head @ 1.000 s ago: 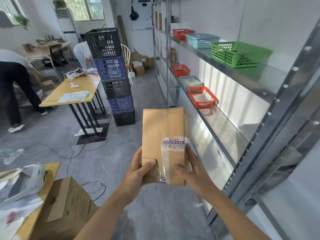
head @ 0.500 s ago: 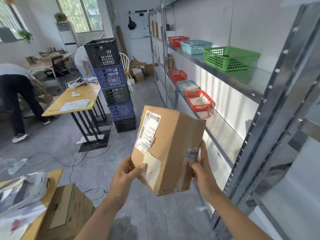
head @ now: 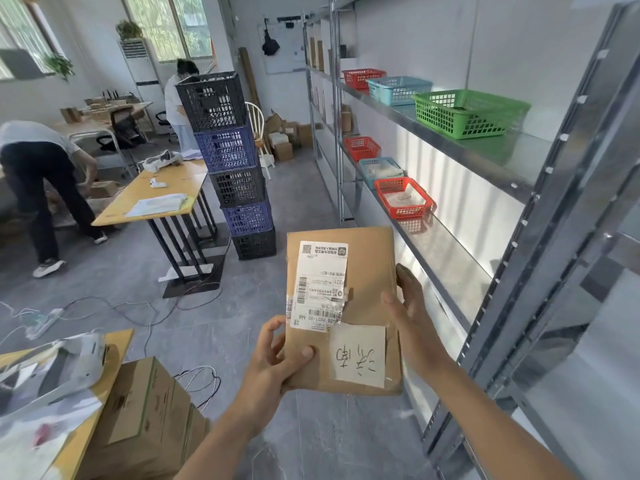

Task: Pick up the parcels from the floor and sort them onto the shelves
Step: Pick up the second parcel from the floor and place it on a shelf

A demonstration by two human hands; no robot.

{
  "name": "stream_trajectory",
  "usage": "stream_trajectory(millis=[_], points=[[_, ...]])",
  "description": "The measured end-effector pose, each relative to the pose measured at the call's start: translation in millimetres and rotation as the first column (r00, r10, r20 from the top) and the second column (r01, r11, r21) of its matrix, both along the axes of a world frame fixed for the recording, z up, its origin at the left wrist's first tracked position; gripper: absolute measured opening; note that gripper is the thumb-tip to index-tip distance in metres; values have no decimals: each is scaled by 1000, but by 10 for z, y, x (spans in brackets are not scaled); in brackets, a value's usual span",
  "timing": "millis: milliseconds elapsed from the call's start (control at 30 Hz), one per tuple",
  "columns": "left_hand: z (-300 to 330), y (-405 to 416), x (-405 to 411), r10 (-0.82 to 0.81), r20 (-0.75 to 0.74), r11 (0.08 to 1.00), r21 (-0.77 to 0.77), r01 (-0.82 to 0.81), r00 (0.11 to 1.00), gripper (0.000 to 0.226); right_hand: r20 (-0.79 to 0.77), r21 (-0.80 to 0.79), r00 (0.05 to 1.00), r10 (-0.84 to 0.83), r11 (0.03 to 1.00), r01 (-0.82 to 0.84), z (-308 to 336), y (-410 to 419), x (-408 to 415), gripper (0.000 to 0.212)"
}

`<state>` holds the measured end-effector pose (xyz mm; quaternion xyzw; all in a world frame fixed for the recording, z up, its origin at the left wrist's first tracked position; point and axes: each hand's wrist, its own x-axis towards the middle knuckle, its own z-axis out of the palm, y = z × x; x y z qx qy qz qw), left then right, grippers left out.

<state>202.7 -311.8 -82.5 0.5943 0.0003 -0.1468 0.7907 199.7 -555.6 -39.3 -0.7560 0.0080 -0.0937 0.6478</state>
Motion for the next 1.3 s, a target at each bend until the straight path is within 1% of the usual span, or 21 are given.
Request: stream_trajectory(millis=[33, 100, 133, 200, 300, 367, 433, 500, 533, 600, 633, 733, 833, 933, 967, 1000, 1067, 1100, 1133, 1200, 1300], points=[[1, 12, 0, 0, 12, 1000, 3, 0, 1000, 56, -4, 27, 1000, -14, 1000, 15, 35, -47, 14, 86], [-3, 57, 36, -10, 39, 1000, 15, 10, 999, 50, -3, -7, 999, -33, 999, 33, 128, -190, 85, 100], [-8, 91, 65, -20, 49, 1000, 21, 19, 999, 48, -7, -28, 1000, -16, 999, 16, 206, -255, 117, 102], [10, 165, 124, -39, 61, 999, 39, 36, 997, 45, -63, -38, 998, 29, 999, -31, 366, -357, 180, 88], [88, 222, 246, -34, 134, 996, 90, 22, 990, 50, -116, 18, 993, 26, 1000, -24, 462, -460, 249, 42], [194, 199, 342, 47, 178, 991, 112, -68, 983, 65, -86, -40, 995, -40, 999, 37, 445, -514, 267, 37], [335, 134, 427, 185, 143, 982, 16, -189, 972, 80, -72, -28, 996, -50, 998, 48, 408, -551, 265, 41], [430, 31, 485, 254, 97, 966, -66, -248, 962, 72, -73, -53, 997, -32, 998, 28, 367, -555, 249, 40], [459, -35, 481, 261, 71, 964, -67, -257, 963, 57, -78, -108, 997, -21, 994, 13, 367, -538, 227, 34], [438, -141, 455, 209, 16, 978, -4, -209, 978, 29, -147, -215, 989, 13, 975, -45, 391, -480, 170, 20], [395, -161, 437, 152, -26, 988, 28, -151, 988, 28, -196, -259, 980, 20, 963, -72, 397, -462, 142, 19], [286, -139, 428, 18, -147, 999, 32, -14, 989, 46, -245, -287, 969, 11, 954, -83, 373, -478, 84, 20], [300, -166, 386, 12, -106, 997, 71, -4, 994, 54, -195, -130, 979, -62, 991, 37, 354, -510, 60, 15], [441, -144, 392, -52, 51, 988, 146, 45, 997, 59, -177, -19, 981, -80, 997, 78, 398, -626, 51, 60], [500, -118, 428, -60, 122, 987, 154, 41, 991, 59, -165, -14, 985, -58, 998, 56, 422, -698, 54, 72], [581, -109, 469, -26, 172, 991, 131, 3, 985, 62, -159, 0, 987, -18, 1000, 18, 480, -753, 38, 74], [701, -164, 565, 82, 178, 996, 5, -85, 981, 77, -175, 32, 984, 45, 999, -40, 562, -820, -7, 54], [739, -246, 597, 90, 181, 996, -19, -88, 979, 81, -178, 19, 983, 51, 999, -48, 563, -822, -24, 43], [770, -375, 599, 67, 202, 998, 8, -70, 977, 75, -187, -30, 982, 31, 999, -38, 533, -809, -37, 35], [774, -673, 544, -76, 242, 988, 148, 41, 967, 63, -200, -139, 980, -19, 990, -9, 414, -790, -65, 25], [701, -954, 516, -237, 187, 956, 219, 195, 953, 77, -205, -199, 977, -54, 980, 12, 285, -870, -153, 33]])
